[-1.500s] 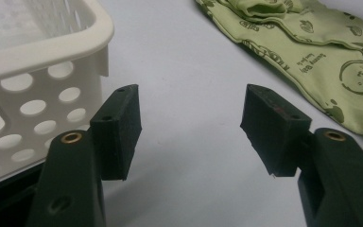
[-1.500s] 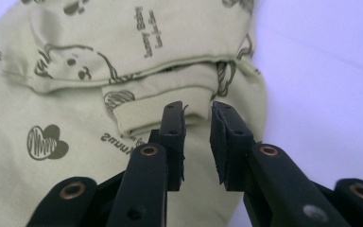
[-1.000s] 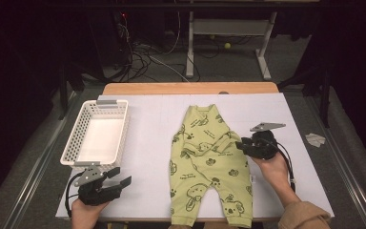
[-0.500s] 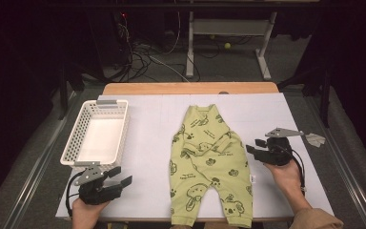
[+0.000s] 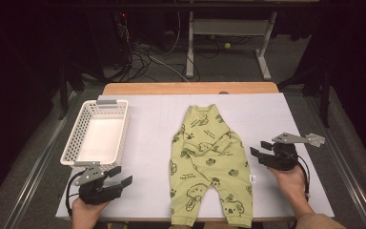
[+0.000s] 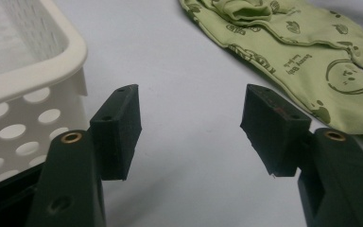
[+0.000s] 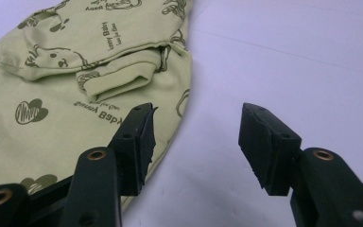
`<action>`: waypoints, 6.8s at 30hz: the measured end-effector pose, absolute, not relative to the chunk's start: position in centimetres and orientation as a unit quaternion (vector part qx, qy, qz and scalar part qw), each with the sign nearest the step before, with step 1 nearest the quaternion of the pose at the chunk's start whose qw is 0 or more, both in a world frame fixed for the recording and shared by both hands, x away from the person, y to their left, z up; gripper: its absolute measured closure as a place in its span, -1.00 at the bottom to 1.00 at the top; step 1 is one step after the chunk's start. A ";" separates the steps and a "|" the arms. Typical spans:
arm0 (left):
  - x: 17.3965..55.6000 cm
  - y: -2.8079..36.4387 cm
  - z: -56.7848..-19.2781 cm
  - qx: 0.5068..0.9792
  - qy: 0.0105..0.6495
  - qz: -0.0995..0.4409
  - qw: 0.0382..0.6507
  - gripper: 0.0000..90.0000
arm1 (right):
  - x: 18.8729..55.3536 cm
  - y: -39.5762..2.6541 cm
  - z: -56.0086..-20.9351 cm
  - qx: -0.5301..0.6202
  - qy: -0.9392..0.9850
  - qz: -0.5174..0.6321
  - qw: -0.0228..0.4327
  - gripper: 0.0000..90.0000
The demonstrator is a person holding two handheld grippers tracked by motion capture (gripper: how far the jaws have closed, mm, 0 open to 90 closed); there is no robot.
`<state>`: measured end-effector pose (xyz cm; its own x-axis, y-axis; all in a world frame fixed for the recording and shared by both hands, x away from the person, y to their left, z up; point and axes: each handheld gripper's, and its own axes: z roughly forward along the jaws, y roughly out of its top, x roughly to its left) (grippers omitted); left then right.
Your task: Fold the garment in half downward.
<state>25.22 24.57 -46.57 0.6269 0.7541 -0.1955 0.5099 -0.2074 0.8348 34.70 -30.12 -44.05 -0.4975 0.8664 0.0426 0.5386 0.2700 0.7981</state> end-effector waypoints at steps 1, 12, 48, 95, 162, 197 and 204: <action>25.3 24.4 -46.3 0.771 0.409 0.132 0.470 -0.21 | 34.6 -30.2 -44.0 0.454 0.770 0.397 0.207 0.04; 28.1 20.6 -44.3 0.785 0.375 0.129 0.476 -0.21 | 32.9 -31.5 -44.3 0.449 0.757 0.430 0.201 0.02; 42.3 12.5 -43.1 0.804 0.451 0.031 0.386 -0.21 | 40.2 -26.3 -42.9 0.461 0.783 0.384 0.164 0.08; 48.2 7.7 -45.8 0.831 0.467 -0.011 0.304 0.68 | 46.7 -22.1 -45.5 0.464 0.829 0.299 0.090 0.83; 44.7 12.3 -40.5 0.818 0.428 -0.033 0.383 0.76 | 42.5 -19.9 -41.1 0.404 0.853 0.310 0.116 0.85; 39.8 12.5 -44.2 0.841 0.412 -0.048 0.347 0.71 | 37.1 -20.1 -44.2 0.377 0.871 0.304 0.084 0.82; 40.2 12.5 -44.0 0.835 0.424 -0.033 0.348 0.31 | 37.6 -20.3 -43.9 0.387 0.870 0.297 0.076 0.64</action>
